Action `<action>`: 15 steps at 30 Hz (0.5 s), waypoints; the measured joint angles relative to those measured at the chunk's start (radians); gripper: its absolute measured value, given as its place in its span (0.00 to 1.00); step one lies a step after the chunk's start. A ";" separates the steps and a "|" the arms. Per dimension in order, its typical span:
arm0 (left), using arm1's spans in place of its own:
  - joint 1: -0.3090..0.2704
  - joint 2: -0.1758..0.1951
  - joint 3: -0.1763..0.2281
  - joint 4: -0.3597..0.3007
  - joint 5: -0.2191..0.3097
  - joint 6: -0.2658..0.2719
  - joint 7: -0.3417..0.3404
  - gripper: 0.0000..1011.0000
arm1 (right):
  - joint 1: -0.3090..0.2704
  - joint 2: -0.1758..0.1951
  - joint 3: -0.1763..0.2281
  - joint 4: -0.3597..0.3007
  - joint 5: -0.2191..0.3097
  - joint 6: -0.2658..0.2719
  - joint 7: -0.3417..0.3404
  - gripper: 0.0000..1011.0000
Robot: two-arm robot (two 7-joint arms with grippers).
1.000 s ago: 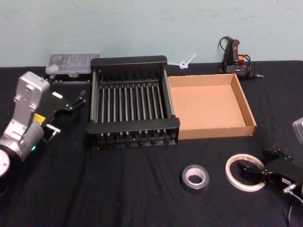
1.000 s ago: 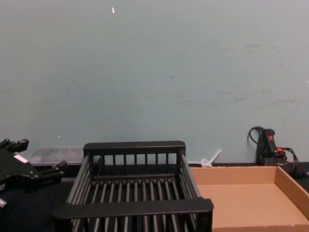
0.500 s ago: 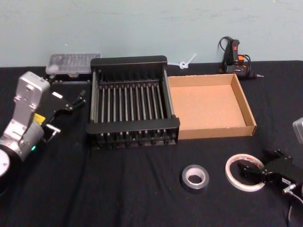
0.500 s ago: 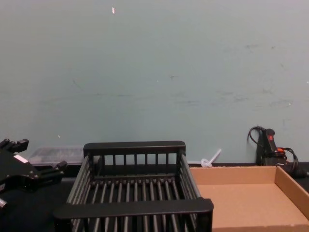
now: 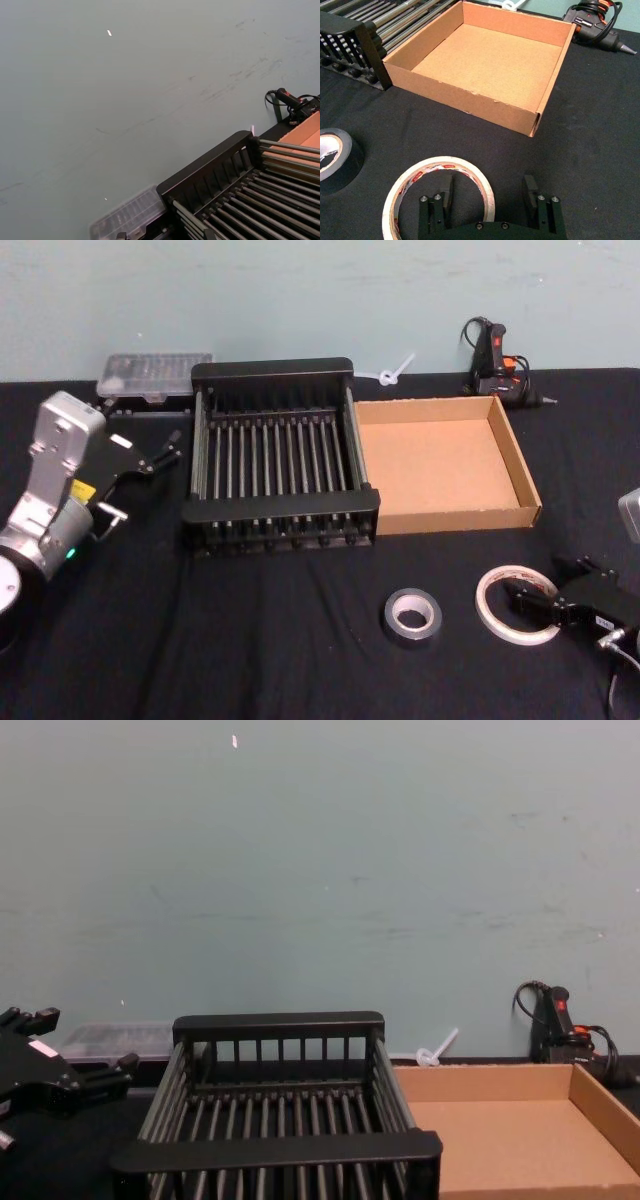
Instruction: Pick up the white tape and place it into the black box , Pick up the silver tape and place it into the brown box.
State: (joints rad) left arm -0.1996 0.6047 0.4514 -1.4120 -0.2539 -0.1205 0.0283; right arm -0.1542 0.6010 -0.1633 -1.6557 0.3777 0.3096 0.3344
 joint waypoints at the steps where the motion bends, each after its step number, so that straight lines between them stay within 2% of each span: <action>1: 0.000 0.000 0.000 0.000 0.000 0.000 0.000 0.99 | 0.000 0.000 0.000 0.000 0.000 0.000 0.000 0.90; 8: 0.000 0.000 0.000 0.000 0.000 0.000 0.000 0.99 | 0.000 0.000 0.000 0.000 0.000 0.000 0.000 0.72; 9: 0.000 0.000 0.000 0.000 0.000 0.000 0.000 0.99 | 0.000 0.000 0.000 0.000 0.000 0.000 0.000 0.66; 11: 0.000 0.000 0.000 0.000 0.000 0.000 0.000 0.99 | 0.000 0.000 0.000 0.000 0.000 0.000 0.000 0.62; 12: 0.000 0.000 0.000 0.000 0.000 0.000 0.000 0.99 | 0.000 0.000 0.000 0.000 0.000 0.000 0.000 0.56; 13: 0.000 0.000 0.000 0.000 0.000 0.000 0.000 0.99 | 0.000 0.000 0.000 0.000 0.000 0.000 0.000 0.56; 15: 0.000 0.000 0.000 0.000 0.000 0.000 0.000 0.99 | 0.000 0.000 0.000 0.000 0.000 0.000 0.000 0.50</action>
State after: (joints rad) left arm -0.1995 0.6047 0.4514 -1.4120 -0.2539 -0.1205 0.0283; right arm -0.1543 0.6010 -0.1633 -1.6557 0.3781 0.3096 0.3340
